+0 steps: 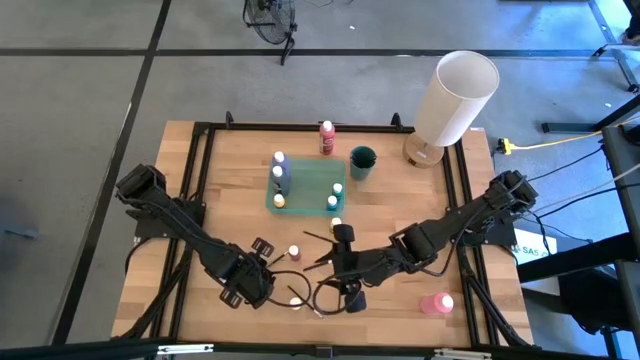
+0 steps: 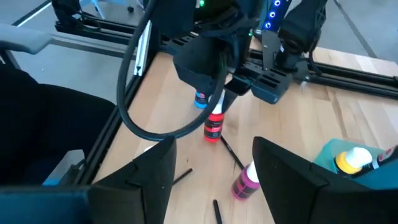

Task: Pick & Place Paint Supplies
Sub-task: Put the small red paint bottle into the green bin

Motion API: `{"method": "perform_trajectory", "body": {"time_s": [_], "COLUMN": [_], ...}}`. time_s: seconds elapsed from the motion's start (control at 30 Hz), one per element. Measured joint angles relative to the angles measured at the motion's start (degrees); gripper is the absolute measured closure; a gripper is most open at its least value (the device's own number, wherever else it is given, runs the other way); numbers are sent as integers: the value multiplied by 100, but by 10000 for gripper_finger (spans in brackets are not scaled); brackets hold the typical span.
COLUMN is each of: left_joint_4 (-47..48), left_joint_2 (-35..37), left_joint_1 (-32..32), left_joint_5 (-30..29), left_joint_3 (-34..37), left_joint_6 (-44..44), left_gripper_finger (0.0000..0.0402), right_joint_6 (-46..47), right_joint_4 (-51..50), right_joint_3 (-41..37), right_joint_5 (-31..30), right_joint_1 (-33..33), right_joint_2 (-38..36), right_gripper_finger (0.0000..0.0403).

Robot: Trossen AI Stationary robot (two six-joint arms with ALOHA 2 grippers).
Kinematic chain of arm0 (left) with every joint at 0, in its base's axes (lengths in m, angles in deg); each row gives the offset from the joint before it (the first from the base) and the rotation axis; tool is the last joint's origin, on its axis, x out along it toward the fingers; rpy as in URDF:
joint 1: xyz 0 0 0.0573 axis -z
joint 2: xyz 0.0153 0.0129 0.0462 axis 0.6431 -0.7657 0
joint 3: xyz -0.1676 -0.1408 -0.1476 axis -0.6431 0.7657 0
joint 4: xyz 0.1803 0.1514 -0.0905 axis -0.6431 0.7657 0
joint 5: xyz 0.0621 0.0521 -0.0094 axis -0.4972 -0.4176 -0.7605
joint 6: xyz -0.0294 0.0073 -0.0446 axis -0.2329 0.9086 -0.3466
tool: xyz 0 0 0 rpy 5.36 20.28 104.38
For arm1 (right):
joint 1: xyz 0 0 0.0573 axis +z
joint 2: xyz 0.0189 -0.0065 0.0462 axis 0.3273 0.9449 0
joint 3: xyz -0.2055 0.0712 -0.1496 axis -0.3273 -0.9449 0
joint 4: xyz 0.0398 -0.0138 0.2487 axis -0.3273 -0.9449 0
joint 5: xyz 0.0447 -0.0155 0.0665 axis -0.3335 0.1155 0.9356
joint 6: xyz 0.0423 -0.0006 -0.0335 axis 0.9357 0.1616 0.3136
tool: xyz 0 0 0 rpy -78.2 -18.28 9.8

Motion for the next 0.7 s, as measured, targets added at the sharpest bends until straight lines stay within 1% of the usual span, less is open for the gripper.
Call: {"method": "perform_trajectory", "body": {"time_s": [0.4,0.6,0.7], "left_joint_4": [14,448,597], "left_joint_2": [9,9,9], "left_joint_1": [0,4,4], "left_joint_5": [-44,-198,-201], "left_joint_3": [0,-4,-48], "left_joint_6": [0,-201,-210], "left_gripper_finger": [283,283,283], "right_joint_6": [-166,-212,-208], "right_joint_4": [90,129,131], "right_joint_3": [2,2,2], "right_joint_5": [-16,-21,-318], "right_joint_1": [26,129,253], "right_joint_2": [0,0,-52], "right_gripper_finger": [187,187,187]}}
